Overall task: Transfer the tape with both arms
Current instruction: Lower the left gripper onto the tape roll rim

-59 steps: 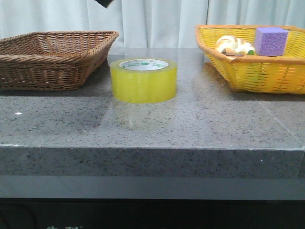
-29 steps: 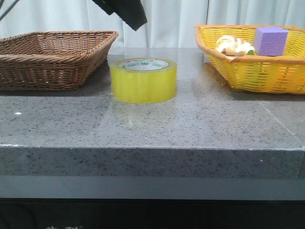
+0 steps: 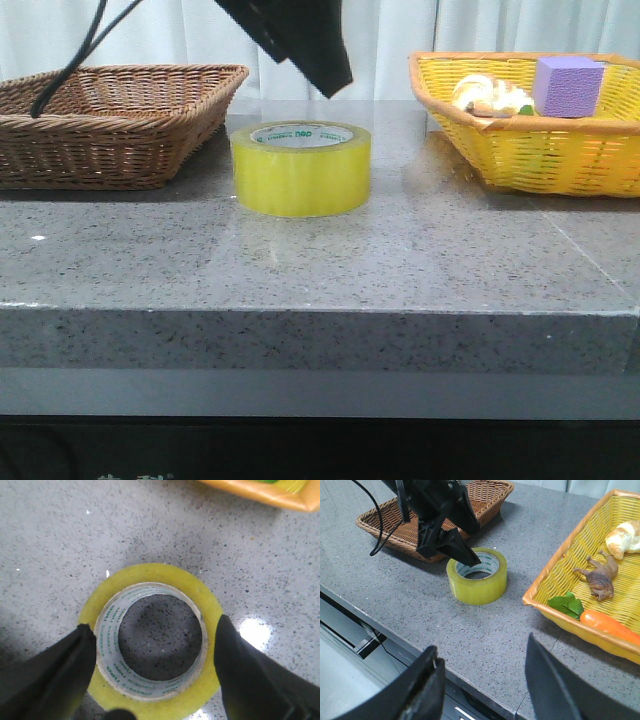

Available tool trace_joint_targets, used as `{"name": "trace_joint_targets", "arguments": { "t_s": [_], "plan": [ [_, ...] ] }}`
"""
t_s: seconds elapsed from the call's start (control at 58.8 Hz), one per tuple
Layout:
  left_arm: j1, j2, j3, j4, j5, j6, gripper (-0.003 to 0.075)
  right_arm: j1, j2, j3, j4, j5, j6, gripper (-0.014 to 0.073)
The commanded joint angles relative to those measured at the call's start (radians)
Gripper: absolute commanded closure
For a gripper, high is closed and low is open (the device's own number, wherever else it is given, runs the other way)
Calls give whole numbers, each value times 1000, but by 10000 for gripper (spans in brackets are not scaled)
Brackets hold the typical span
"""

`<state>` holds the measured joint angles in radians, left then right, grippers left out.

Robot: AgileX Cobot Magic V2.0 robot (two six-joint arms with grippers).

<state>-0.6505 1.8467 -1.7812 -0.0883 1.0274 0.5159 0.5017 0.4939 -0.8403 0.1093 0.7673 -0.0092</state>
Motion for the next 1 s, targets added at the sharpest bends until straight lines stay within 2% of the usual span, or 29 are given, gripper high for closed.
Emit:
{"name": "trace_joint_targets", "arguments": {
  "t_s": [0.0,0.987],
  "plan": [
    [-5,-35,-36,-14,-38,-1,229,-1,4,-23,5,-69,-2,200],
    [-17,43,-36,-86,-32,28,229,-1,4,-23,5,-69,-2,200]
  ]
}}
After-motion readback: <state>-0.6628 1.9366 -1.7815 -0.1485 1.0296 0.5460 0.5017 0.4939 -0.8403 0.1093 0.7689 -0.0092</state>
